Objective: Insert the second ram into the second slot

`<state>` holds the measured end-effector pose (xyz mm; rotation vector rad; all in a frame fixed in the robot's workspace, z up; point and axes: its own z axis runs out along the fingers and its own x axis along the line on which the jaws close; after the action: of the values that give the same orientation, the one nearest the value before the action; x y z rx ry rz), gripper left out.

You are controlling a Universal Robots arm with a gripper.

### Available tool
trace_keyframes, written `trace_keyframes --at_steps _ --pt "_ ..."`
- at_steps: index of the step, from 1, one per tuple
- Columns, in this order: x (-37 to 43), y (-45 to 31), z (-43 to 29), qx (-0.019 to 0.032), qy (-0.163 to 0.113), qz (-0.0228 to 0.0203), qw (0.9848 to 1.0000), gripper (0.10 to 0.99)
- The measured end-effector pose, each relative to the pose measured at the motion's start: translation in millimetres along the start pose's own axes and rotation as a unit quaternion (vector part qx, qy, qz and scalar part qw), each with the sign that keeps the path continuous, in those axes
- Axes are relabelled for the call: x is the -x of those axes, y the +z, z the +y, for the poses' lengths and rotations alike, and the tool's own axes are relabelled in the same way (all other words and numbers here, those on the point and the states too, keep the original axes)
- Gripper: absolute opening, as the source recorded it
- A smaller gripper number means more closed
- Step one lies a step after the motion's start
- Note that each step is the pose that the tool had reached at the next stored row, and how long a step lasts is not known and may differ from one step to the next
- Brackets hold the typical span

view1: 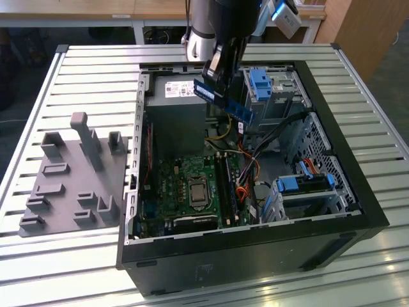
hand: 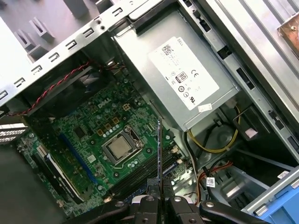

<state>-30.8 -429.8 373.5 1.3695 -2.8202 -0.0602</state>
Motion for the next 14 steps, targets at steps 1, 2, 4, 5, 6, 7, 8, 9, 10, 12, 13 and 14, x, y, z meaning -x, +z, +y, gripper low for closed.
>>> trace_keyframes --at_steps 1,2,4,5,6,7,8,9,10,12,13,14 --pt "0.0 0.0 0.0 -0.0001 0.004 -0.0001 1.0 0.137" --pt "0.0 0.0 0.0 -0.0001 0.009 -0.0004 1.0 0.137" --pt "0.0 0.0 0.0 -0.0002 0.018 -0.0007 0.9998 0.137" --pt "0.0 0.0 0.0 -0.0003 0.023 -0.0009 0.9997 0.137" --pt "0.0 0.0 0.0 -0.0004 0.027 -0.001 0.9996 0.137" --pt "0.0 0.0 0.0 -0.0004 0.032 -0.0012 0.9995 0.137" --pt "0.0 0.0 0.0 -0.0004 0.036 -0.0013 0.9993 0.137" --pt "0.0 0.0 0.0 -0.0005 0.041 -0.0015 0.9992 0.137" --pt "0.0 0.0 0.0 -0.0005 0.045 -0.0017 0.999 0.137" --pt "0.0 0.0 0.0 -0.0006 0.054 -0.002 0.9986 0.137" --pt "0.0 0.0 0.0 -0.0007 0.058 -0.0022 0.9983 0.137" --pt "0.0 0.0 0.0 -0.0007 0.062 -0.0023 0.9981 0.137"
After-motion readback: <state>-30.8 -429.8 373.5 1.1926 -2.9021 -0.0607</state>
